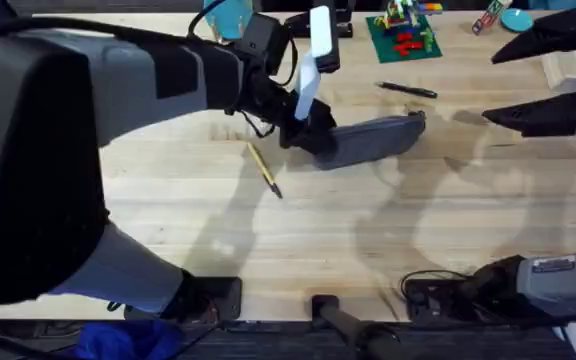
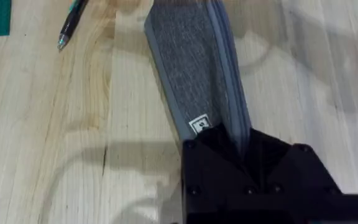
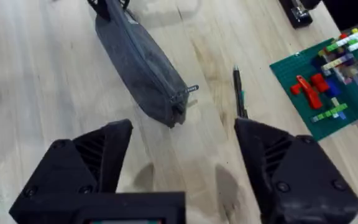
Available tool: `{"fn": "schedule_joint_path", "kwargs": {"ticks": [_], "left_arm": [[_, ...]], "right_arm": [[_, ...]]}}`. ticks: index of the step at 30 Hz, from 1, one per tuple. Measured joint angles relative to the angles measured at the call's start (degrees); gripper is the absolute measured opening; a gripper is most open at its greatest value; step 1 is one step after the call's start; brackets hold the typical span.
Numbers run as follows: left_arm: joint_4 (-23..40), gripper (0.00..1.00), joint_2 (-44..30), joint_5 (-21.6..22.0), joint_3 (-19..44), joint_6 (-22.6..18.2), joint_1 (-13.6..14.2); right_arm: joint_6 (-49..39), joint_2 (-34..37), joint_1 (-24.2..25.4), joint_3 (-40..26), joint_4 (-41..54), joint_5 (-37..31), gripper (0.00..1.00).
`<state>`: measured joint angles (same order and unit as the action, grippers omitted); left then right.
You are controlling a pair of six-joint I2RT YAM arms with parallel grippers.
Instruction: Unzip the bag, pick up the pens from the table one at a time and place them inside, then zip the bag closed.
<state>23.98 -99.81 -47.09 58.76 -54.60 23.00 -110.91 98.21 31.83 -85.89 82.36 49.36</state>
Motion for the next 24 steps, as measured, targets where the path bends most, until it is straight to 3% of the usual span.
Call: {"fn": "schedule_joint_path", "kwargs": {"ticks": [24], "left_arm": [[0.0, 0.042, 0.0, 0.2, 0.0, 0.0, 0.0]], "right_arm": [[-4.5, 10.9, -0.7, -0.1, -2.2, 0.4, 0.994]]}}
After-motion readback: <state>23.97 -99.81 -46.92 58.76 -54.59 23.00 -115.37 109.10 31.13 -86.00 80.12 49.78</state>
